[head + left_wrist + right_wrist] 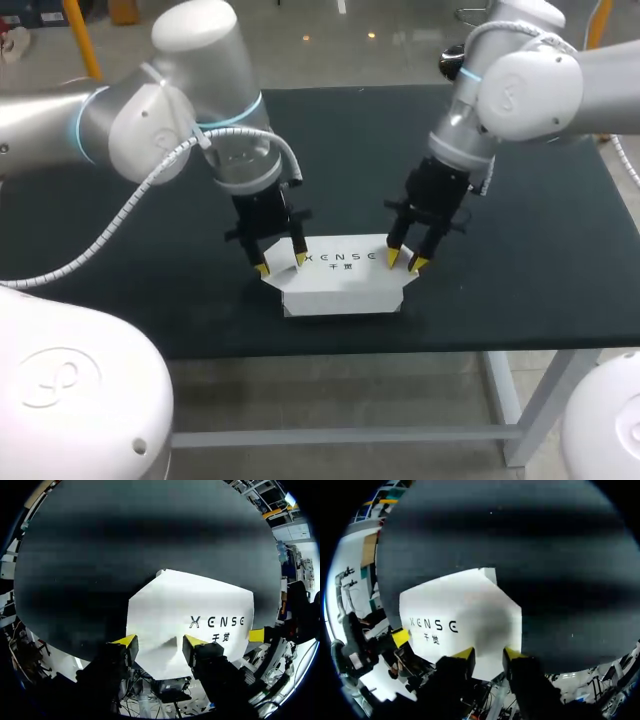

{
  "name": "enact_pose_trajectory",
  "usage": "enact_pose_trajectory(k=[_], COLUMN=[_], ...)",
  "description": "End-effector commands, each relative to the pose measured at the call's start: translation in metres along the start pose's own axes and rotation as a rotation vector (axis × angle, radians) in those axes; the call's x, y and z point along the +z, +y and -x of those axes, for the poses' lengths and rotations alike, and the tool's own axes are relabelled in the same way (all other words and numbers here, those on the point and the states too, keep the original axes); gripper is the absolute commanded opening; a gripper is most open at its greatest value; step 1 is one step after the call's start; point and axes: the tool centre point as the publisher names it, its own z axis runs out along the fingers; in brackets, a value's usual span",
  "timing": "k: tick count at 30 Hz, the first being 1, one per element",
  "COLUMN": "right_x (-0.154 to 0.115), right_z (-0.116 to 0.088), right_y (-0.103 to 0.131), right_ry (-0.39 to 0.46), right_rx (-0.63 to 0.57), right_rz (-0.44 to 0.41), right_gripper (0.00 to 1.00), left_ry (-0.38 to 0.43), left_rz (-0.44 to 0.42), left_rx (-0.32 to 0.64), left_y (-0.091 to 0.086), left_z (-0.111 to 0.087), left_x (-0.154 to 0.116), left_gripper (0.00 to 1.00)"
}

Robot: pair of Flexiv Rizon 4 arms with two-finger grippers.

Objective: Assemble the packaging by folding the flat box into shape, placing the metal phone stand inside, and closing the box properly

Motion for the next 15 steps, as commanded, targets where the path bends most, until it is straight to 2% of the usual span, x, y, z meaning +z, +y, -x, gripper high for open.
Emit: enact_pose_trajectory(k=[1, 5, 15], right_x=[0.0032, 0.0045, 0.0082], right_z=[0.0020, 0.0019, 0.0020], right_y=[-0.0025, -0.0030, -0.0044], right_ry=[0.010, 0.016, 0.039], right_rx=[-0.007, -0.018, -0.031], right_rz=[0.017, 0.040, 0.088], right_gripper=[0.41, 0.42, 0.41], left_ry=[0.002, 0.007, 0.017], left_rz=[-0.010, -0.030, -0.053], left_rx=[0.009, 0.025, 0.048], left_y=[0.0028, 0.0053, 0.0064], left_z=[0.0002, 0.0009, 0.0018], left_x=[0.0028, 0.0048, 0.0117], left_gripper=[0.62, 0.64, 0.57])
